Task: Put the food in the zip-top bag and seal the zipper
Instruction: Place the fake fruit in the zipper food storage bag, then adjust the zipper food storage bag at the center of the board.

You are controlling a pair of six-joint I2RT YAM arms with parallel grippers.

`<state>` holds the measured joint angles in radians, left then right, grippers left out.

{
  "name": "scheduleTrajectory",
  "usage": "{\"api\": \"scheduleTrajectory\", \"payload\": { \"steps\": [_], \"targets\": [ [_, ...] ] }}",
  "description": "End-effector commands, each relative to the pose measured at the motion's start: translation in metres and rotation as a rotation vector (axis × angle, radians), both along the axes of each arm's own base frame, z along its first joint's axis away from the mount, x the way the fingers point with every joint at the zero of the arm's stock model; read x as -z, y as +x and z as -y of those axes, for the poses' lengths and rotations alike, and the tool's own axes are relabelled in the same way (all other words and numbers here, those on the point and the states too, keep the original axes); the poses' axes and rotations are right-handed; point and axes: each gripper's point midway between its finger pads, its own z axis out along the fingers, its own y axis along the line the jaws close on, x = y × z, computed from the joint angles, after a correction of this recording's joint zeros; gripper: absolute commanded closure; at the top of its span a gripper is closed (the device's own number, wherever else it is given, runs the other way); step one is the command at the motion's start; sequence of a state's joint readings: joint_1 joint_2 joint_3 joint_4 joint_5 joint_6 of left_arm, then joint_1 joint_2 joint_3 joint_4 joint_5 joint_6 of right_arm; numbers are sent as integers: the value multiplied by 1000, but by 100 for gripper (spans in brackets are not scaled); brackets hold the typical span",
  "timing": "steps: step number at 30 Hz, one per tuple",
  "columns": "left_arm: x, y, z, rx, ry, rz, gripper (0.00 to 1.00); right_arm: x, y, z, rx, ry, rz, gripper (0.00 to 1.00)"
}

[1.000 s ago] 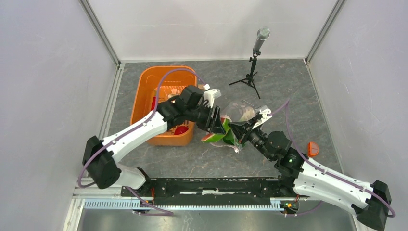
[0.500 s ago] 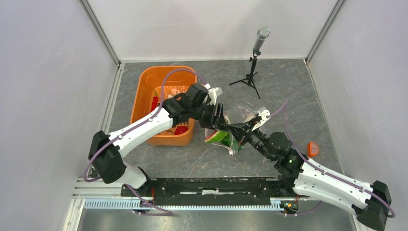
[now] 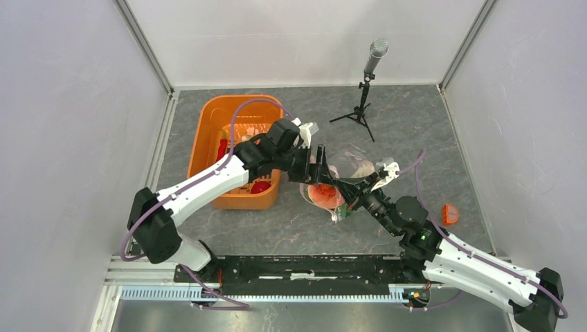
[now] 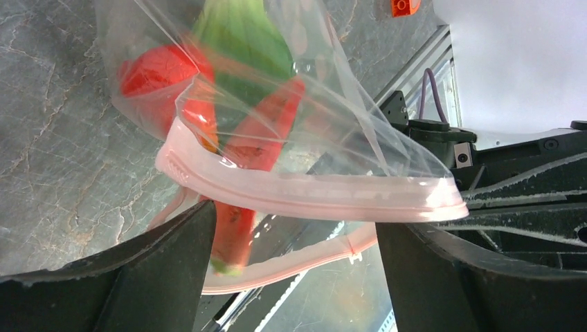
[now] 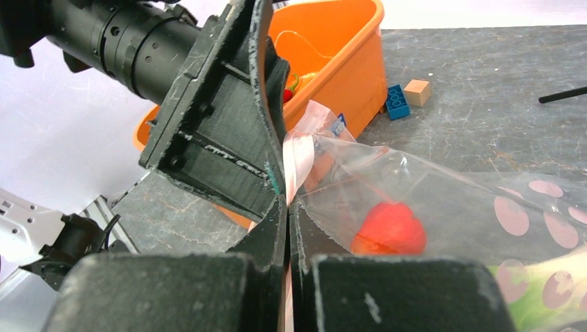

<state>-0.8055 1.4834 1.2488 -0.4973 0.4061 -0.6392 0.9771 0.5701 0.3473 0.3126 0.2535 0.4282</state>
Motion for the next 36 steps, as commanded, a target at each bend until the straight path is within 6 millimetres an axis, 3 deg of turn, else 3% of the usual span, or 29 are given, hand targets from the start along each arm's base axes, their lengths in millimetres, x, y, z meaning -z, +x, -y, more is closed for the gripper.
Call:
{"api": "scheduleTrajectory", "payload": {
  "steps": [1,7,13,16,17,19,21,23,24,26,28,31,36],
  "targets": [
    [-25,-10,0,78,-69,88,11,-8,9,12,86,65,-20,100],
    [-65,-20,-19,111,-125,267,12,-33,24,28,213,75,-23,100],
    [-128,-24,-43,28,-253,472,8,-109,32,45,308,94,53,100],
    [-129,-14,-59,-77,-235,535,2,-137,31,52,324,125,61,100],
    [-126,-10,-63,-106,-216,532,2,-136,32,59,358,143,38,100],
    [-117,-8,-66,-134,-192,511,2,-113,39,85,504,170,-28,100],
    [-111,-7,-65,-146,-197,492,2,-57,48,107,670,171,-119,100],
    [-109,-7,-63,-149,-207,486,2,-9,50,111,720,141,-204,100],
    [-109,-6,-62,-147,-207,483,2,5,49,110,718,122,-238,100],
    [-108,-7,-62,-142,-202,473,2,13,47,111,724,101,-262,100],
    [-105,-8,-63,-142,-195,469,2,3,47,114,723,103,-239,100],
    [-103,-6,-63,-152,-194,467,2,-27,46,108,658,122,-164,100],
    [-105,-6,-60,-146,-208,469,2,-96,39,69,415,92,13,100]
  ]
}}
